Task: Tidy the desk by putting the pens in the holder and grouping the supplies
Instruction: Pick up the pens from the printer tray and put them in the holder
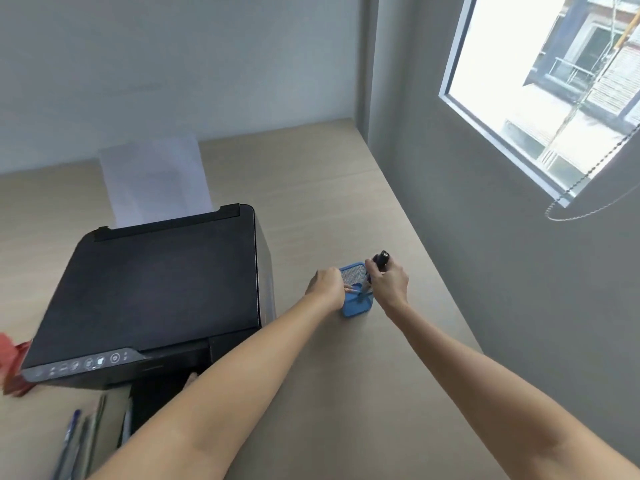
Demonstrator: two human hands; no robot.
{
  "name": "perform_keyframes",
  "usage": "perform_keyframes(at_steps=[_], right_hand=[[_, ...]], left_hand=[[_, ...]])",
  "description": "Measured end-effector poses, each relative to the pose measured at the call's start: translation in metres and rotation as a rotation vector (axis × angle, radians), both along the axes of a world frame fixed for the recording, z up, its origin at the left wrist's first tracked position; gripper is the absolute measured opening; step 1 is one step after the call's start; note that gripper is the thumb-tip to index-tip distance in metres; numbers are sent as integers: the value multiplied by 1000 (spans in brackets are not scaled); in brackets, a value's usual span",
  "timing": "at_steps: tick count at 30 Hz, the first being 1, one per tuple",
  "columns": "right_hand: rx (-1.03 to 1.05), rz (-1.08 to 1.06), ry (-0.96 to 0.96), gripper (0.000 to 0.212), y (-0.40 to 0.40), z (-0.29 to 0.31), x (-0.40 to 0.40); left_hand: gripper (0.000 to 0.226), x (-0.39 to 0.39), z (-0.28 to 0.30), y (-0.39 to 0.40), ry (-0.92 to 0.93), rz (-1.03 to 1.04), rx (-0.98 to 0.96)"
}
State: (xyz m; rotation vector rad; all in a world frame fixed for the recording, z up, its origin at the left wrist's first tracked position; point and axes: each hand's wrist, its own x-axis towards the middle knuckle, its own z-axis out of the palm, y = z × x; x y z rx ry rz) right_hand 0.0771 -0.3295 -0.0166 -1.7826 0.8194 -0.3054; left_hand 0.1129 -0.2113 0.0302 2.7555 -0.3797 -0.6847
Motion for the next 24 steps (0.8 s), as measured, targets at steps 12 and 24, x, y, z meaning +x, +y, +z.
perform_keyframes(at_steps=[12, 24], right_hand=[[-279, 18, 13, 31, 3, 36, -7], [-549, 698, -242, 13, 179, 34, -81]], left_hand=[[32, -12, 36, 30, -109, -140, -71], [22, -70, 12, 326, 165, 259, -198]])
